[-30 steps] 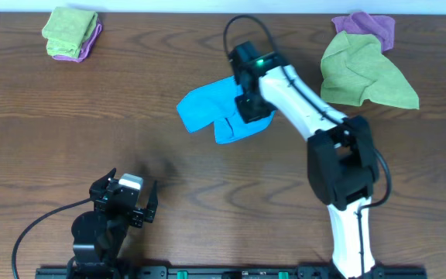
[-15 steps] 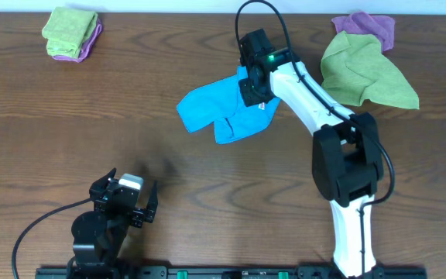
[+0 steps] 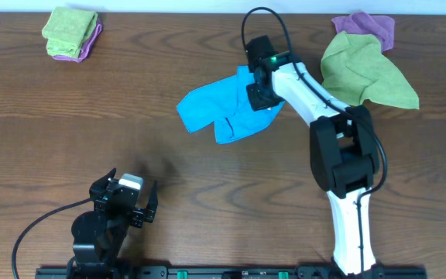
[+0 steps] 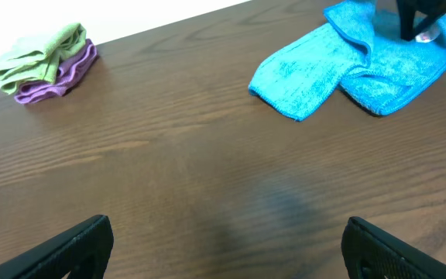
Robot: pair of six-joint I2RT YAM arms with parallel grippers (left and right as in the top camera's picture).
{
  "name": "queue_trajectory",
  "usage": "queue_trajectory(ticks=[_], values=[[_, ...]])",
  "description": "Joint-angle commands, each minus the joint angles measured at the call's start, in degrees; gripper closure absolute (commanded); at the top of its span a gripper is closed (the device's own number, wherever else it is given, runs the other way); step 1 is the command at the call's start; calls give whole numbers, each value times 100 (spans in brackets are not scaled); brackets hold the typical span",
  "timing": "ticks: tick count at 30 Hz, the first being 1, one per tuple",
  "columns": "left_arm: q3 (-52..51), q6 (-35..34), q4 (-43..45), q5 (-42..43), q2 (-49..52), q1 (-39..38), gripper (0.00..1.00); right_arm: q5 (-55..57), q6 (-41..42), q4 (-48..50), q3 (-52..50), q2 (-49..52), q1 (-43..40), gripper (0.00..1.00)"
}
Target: Fold the cloth
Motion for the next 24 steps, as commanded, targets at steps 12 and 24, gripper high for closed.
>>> queue_trajectory(ticks=[12,24], values=[[-111,15,-13,17,-37,-22,5,-542,372,-1320,-33,544,-195,98],[-111,15,-13,17,-37,-22,5,-584,713,-1217,-1241,551,614,98]])
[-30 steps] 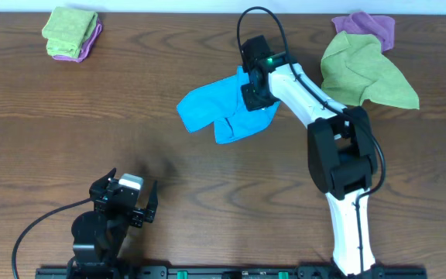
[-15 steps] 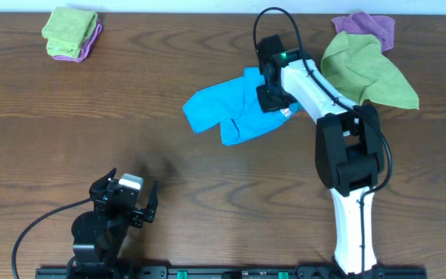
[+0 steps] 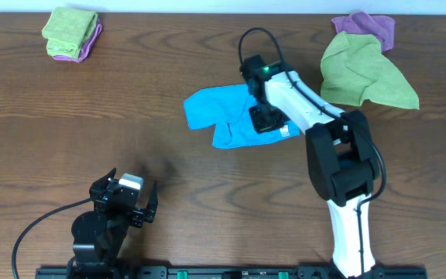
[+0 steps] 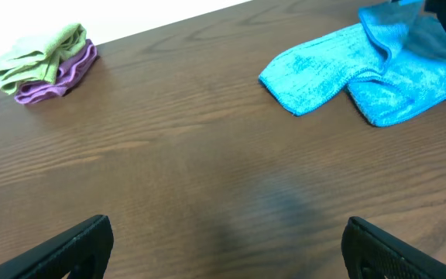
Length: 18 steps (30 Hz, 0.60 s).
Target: Fold the cloth
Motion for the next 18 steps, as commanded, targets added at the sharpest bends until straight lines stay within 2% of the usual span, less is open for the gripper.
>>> queue_trajectory(ticks=[1,12,18], values=[[-111,15,-13,17,-37,-24,5,-949,216,-31,-564,804,197,99],[-111,15,-13,20,-37,-24,5,-1027,-68,-120,-553,717,352,98],[-111,15,-13,17,-37,-24,5,-763,-387,240,-317,76,372,99]])
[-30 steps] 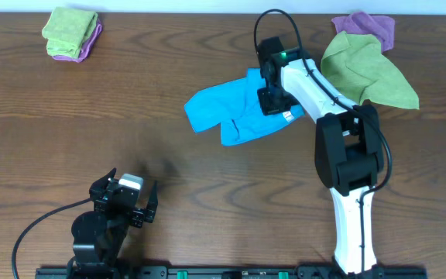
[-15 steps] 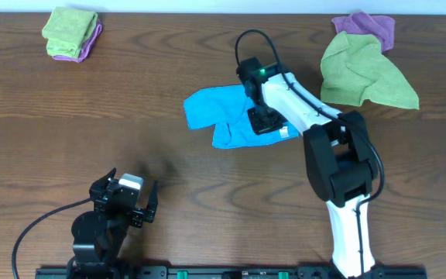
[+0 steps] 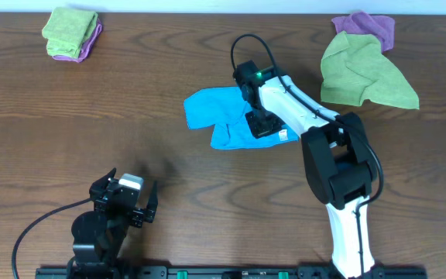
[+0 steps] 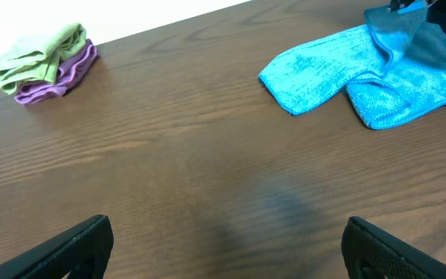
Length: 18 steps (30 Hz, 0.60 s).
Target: Fold the cloth
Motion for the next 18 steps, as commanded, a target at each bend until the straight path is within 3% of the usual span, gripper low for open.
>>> queue_trajectory(ticks=[1,15,18], values=[[-111,15,-13,17,-37,-24,5,-901,-328,234,-168,103,192,99],[-111,15,-13,17,-37,-24,5,-999,-452,435,-319,-490,-179,98],[-111,15,-13,17,-37,-24,5,-1012,-505,870,-737,-855,-236,98]])
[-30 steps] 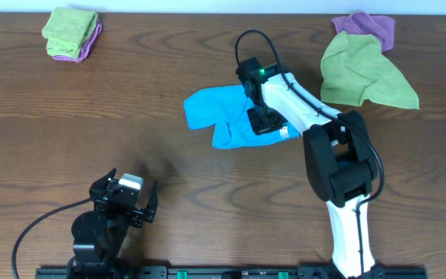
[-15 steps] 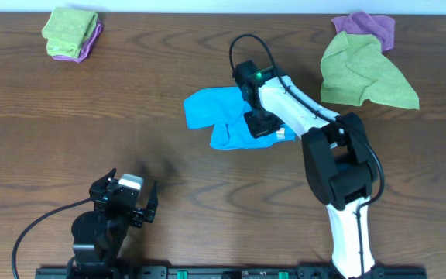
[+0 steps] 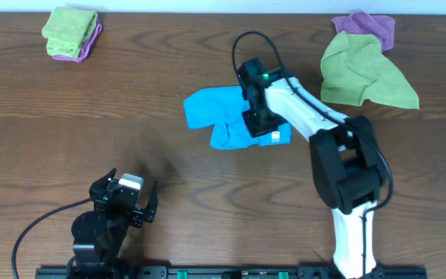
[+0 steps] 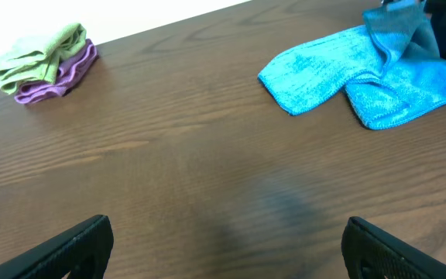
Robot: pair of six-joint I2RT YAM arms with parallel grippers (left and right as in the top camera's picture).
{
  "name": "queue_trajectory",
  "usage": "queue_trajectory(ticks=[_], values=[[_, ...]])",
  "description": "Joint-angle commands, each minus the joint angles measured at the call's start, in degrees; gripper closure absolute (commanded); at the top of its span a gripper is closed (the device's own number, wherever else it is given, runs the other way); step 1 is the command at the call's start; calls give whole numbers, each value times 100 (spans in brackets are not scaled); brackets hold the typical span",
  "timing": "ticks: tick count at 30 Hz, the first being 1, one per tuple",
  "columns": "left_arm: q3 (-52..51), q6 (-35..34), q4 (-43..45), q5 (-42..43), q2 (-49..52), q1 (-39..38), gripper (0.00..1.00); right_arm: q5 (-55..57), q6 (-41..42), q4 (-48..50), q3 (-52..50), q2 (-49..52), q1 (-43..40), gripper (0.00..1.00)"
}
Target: Fold the cloth
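Note:
The blue cloth [image 3: 211, 115] lies crumpled mid-table, a lobe reaching left and a white label at its right front corner. My right gripper [image 3: 255, 121] is down on the cloth's right part. In the left wrist view a flap of the blue cloth [image 4: 324, 70] stands raised against its black fingers, so it appears shut on that flap. My left gripper [image 4: 227, 249] is open over bare wood at the table's front left, far from the cloth, and also shows in the overhead view [image 3: 128, 194].
A spread green cloth [image 3: 362, 70] partly covers a purple cloth [image 3: 366, 27] at the back right. A folded green-on-purple stack [image 3: 70, 32] sits at the back left corner. The right arm's white links [image 3: 308, 105] reach across the table's right half.
My right gripper has shifted slightly to the left on the cloth, and the arm's elbow has swung right. More of the cloth's right front corner shows. The left arm has not moved.
At first the blue cloth lay tilted farther back, with my right gripper on its right edge. Then cloth and gripper were nearer the front, the cloth more level. Then the gripper sat on the bunched right part, where it stays now. My left gripper stayed open throughout.

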Motion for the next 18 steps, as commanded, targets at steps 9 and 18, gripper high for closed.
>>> queue_trajectory(ticks=[9,18], values=[[-111,15,-13,17,-37,-22,5,-286,-142,1506,-2061,-1554,-369,99],[-111,15,-13,17,-37,-22,5,-168,-133,2400,-2334,-1554,-568,98]])
